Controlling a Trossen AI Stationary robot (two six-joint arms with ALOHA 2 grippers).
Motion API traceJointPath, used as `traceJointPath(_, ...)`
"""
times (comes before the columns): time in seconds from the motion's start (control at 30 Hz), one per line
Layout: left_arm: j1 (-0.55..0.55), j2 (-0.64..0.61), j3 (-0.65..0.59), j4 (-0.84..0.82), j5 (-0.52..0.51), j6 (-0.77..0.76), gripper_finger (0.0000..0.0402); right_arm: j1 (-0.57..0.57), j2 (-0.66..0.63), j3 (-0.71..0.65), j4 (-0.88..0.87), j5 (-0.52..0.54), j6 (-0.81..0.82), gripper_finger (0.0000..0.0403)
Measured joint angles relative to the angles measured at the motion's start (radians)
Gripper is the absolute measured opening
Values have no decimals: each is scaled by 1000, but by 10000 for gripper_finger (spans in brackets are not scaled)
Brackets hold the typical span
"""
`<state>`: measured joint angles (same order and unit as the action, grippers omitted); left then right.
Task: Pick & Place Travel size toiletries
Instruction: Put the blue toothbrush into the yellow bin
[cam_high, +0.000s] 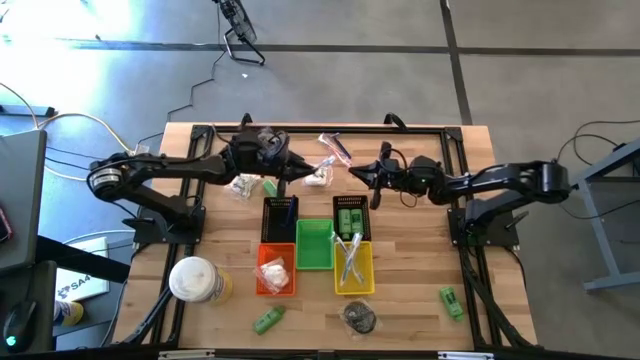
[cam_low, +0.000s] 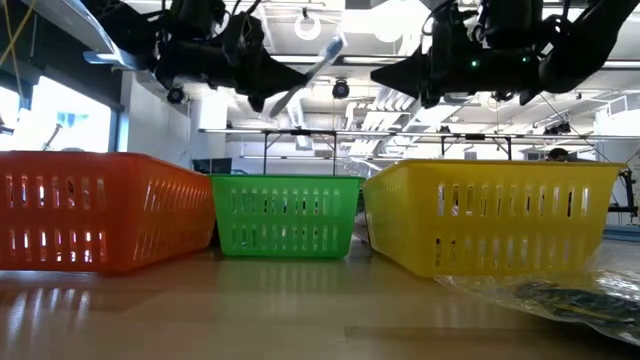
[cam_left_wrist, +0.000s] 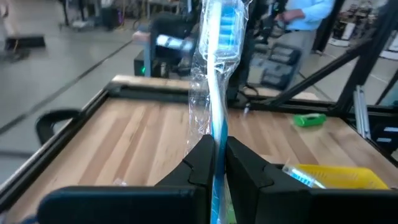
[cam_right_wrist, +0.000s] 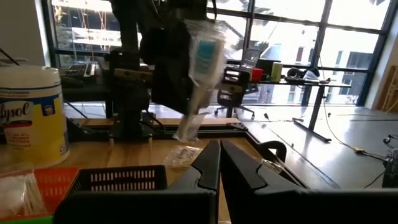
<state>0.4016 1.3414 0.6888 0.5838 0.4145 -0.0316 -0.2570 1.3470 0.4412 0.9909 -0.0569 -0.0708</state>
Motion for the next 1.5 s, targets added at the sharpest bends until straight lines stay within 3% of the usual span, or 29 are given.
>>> traceJointPath(0.5, -29, 16, 0, 74, -14, 25, 26, 2, 9, 0, 46, -66, 77, 8)
traceJointPath(0.6, -29, 16, 0, 74, -14, 24, 26, 2, 9, 0, 47, -65, 76, 28)
traceJointPath(0.87, -29, 16, 0, 72, -17, 24, 26, 2, 19, 0, 65, -70, 116, 135)
traceJointPath(1.0, -29, 16, 0, 72, -17, 24, 26, 2, 19, 0, 70, -77, 128, 170)
traceJointPath(1.5, -29, 42, 0, 80, -16, 8, 26, 35, 19, 0, 85, -76, 122, 183)
